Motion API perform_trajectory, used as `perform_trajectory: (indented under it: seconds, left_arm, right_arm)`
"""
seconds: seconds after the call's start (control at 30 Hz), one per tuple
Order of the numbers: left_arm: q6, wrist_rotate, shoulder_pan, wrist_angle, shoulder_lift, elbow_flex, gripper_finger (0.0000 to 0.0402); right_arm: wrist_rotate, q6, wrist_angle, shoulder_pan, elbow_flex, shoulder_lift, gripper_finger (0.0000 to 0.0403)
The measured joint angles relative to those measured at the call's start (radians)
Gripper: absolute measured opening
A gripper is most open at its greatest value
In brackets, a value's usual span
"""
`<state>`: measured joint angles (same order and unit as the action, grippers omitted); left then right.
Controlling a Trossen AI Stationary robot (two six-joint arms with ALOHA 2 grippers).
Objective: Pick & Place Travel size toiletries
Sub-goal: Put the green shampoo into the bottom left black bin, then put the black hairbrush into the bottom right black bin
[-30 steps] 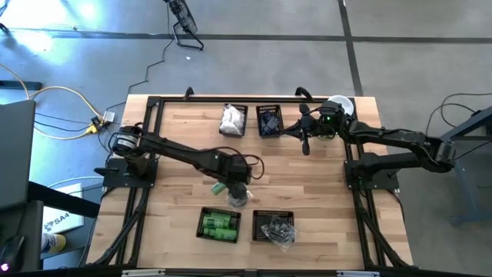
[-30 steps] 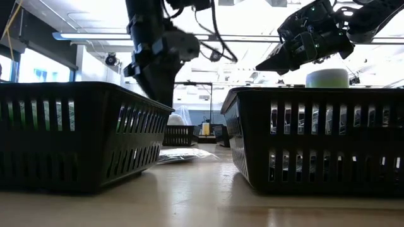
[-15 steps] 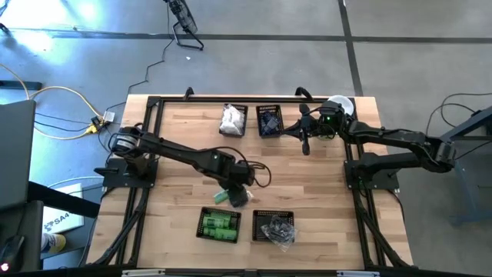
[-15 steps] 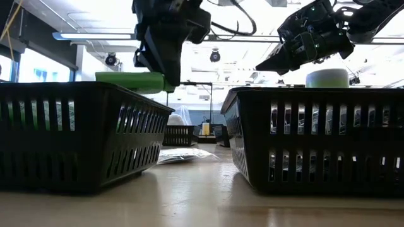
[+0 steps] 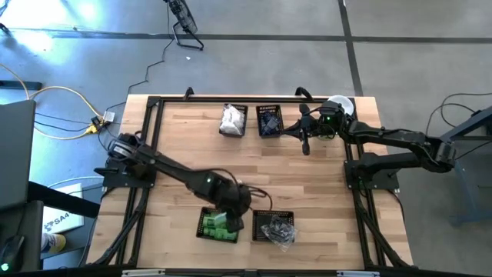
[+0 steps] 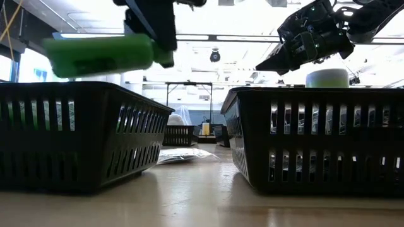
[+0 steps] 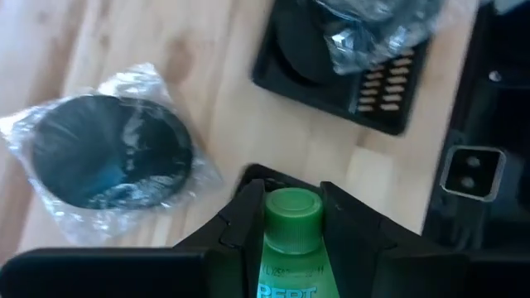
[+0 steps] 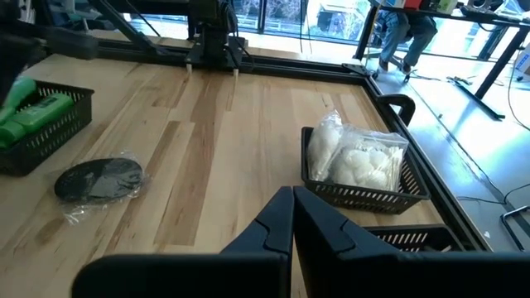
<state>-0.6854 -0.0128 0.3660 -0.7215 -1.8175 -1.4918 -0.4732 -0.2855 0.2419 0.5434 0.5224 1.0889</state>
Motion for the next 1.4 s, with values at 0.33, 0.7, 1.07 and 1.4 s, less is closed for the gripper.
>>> perform_trajectory:
  seconds: [0.33, 0.7, 1.07, 1.4]
  left_arm:
    - [0.005, -0.031, 0.063, -0.060, 0.000, 0.000, 0.0097]
    - [0.001, -0.029, 0.066, -0.089, 0.000, 0.000, 0.0109]
    - [-0.007, -0.021, 0.066, -0.090, 0.000, 0.000, 0.0139]
    - [0.107, 0.056, 0.047, -0.089, 0.000, 0.000, 0.0140]
  right_arm:
    - [0.000, 0.004, 0.000, 0.000, 0.000, 0.000, 0.0003]
    - [0.002, 0.030, 0.001, 0.000, 0.000, 0.000, 0.0003]
    - [0.003, 0.030, 0.001, 0.000, 0.000, 0.000, 0.0003]
    - [0.003, 0.030, 0.002, 0.000, 0.000, 0.000, 0.0003]
